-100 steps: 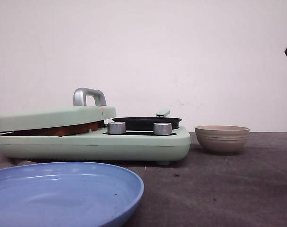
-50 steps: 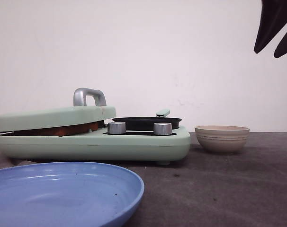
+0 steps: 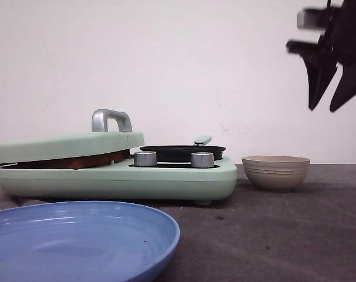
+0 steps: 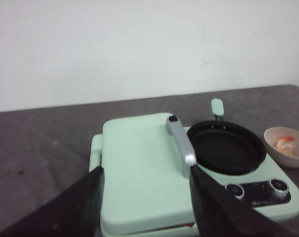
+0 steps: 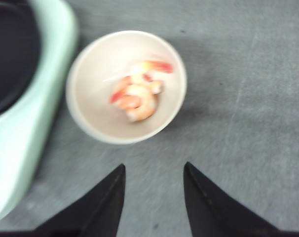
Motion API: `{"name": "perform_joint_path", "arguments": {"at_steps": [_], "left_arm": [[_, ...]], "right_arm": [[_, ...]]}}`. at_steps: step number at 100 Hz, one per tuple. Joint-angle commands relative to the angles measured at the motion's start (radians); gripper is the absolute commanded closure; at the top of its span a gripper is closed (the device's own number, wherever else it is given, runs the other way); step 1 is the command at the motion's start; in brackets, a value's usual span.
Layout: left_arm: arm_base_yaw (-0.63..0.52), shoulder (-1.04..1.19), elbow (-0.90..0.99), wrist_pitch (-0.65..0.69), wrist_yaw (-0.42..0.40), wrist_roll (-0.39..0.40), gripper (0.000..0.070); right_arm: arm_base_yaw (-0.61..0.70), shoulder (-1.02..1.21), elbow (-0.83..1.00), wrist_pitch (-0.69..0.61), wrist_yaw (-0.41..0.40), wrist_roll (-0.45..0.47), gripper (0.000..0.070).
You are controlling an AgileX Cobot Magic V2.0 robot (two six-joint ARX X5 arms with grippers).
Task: Make breakfast with bread and shrimp
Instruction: 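Lower the right gripper to the rim of the beige shrimp bowl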
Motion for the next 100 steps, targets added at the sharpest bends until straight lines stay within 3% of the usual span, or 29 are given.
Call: {"name": "perform_joint_path", "arguments": {"at_steps": [1, 46, 100], "left_arm": [[0.000, -0.003, -0.002, -0.019, -0.005, -0.005, 0.0416], [0.000, -0.039, -0.002, -0.071, -0.005, -0.012, 0.0416], [0.000, -0.039, -0.002, -0.071, -0.005, -0.014, 0.0416]], "right_arm": [[-0.012, 0.061, 0.046, 0.004, -0.007, -0.016, 0.0472], [-0.070, 0.316, 0.168, 0.035, -0.058, -0.023, 0.0472], [-0.069, 0.379, 0.168, 0.083, -0.109, -0.016, 0.0472]]}}
